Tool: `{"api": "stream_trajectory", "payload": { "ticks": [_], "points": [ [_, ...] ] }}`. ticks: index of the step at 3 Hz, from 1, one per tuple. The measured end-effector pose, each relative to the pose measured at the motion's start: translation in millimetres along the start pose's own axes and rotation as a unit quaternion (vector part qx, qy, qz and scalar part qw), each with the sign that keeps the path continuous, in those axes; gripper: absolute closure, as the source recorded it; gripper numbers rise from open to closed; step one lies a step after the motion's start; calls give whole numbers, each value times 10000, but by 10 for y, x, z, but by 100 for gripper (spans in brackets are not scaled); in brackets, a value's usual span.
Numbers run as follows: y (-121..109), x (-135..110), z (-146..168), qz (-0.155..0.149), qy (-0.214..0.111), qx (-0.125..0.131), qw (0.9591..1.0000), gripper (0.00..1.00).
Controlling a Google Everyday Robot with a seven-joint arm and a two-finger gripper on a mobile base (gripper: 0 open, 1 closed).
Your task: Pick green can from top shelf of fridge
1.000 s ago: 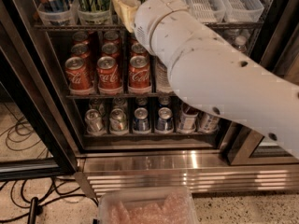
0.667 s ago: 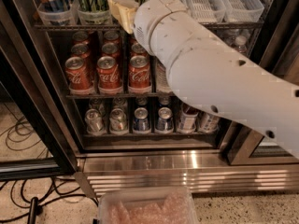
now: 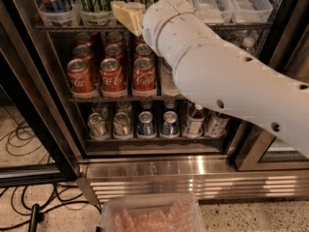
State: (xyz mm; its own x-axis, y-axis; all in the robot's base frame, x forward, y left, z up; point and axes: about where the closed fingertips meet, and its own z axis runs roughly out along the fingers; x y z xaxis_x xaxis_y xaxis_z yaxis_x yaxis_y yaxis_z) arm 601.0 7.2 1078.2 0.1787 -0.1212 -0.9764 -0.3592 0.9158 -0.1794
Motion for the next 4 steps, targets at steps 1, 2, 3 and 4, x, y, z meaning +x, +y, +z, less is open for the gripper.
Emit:
{"api": "stream_trajectory", "payload": {
  "ticks": [1, 2, 3, 4],
  "points": [
    [-33, 30, 87, -50, 15, 76, 10000, 34],
    [-26, 75, 186, -77, 69, 97, 9999, 37],
    [41, 183, 369, -78, 226, 57, 9997, 39],
    [39, 196, 442, -85, 254, 77, 9996, 39]
  ]
}}
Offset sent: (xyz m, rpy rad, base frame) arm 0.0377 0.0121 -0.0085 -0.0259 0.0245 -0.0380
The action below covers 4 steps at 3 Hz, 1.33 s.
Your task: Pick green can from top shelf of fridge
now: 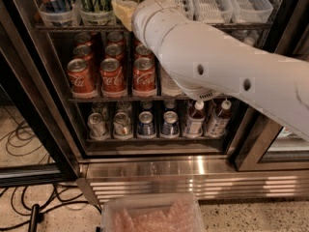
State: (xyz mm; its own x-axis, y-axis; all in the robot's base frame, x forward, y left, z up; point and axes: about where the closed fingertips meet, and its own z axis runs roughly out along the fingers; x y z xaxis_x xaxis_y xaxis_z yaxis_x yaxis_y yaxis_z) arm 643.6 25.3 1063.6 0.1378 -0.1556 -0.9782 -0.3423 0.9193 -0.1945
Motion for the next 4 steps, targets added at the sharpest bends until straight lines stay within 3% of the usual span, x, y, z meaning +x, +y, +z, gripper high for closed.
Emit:
{"api": "stream_trajectory", "payload": {
  "ticks": [1, 2, 4],
  "points": [
    [-40, -42, 44, 9, -35, 68, 10000, 40],
    [-72, -92, 68, 16, -77, 125, 9999, 47],
    [-72, -93, 68, 16, -77, 125, 9999, 89]
  ]
}}
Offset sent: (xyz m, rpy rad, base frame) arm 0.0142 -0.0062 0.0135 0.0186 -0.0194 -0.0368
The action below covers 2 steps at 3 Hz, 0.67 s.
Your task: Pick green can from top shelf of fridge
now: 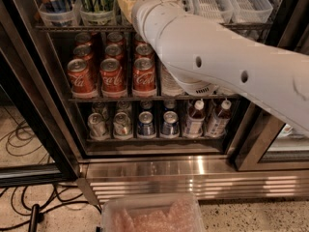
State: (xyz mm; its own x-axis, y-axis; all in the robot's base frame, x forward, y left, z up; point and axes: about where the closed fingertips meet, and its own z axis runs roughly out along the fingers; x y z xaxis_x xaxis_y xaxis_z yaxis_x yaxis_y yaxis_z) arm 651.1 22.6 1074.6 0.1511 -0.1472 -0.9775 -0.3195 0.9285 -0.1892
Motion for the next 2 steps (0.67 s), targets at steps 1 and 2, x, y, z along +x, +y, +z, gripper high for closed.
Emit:
{"api": "stream_trajectory", "payload": {
  "ticks": [1, 2],
  "points": [
    [0, -1, 0, 0, -1, 0, 10000, 100],
    [1, -1, 0, 0, -1, -1, 10000, 100]
  ]
}}
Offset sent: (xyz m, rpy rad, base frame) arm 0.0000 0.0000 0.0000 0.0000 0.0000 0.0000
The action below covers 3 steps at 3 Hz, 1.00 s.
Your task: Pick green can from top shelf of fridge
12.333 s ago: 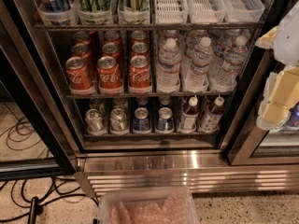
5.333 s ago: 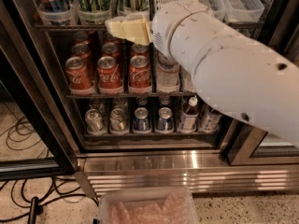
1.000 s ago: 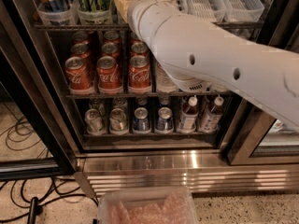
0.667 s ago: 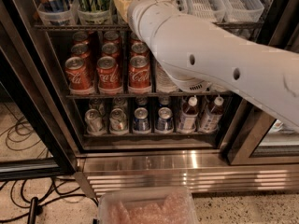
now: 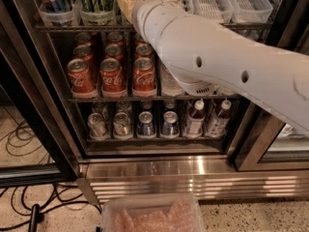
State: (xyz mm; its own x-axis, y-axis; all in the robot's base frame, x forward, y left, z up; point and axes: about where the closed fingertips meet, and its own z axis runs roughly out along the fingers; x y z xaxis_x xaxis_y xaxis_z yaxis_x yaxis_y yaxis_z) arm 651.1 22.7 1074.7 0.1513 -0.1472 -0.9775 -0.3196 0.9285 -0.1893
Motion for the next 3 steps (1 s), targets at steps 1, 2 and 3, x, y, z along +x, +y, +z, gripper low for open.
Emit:
{"api": "stream_trajectory", "payload": {
  "ticks": [1, 2, 3],
  "points": [
    [162, -137, -128, -26, -148, -207, 9997, 100],
    [441, -433, -375, -79, -455, -507, 9976, 100],
    [631, -613, -616, -154, -678, -682, 9952, 100]
  ]
}}
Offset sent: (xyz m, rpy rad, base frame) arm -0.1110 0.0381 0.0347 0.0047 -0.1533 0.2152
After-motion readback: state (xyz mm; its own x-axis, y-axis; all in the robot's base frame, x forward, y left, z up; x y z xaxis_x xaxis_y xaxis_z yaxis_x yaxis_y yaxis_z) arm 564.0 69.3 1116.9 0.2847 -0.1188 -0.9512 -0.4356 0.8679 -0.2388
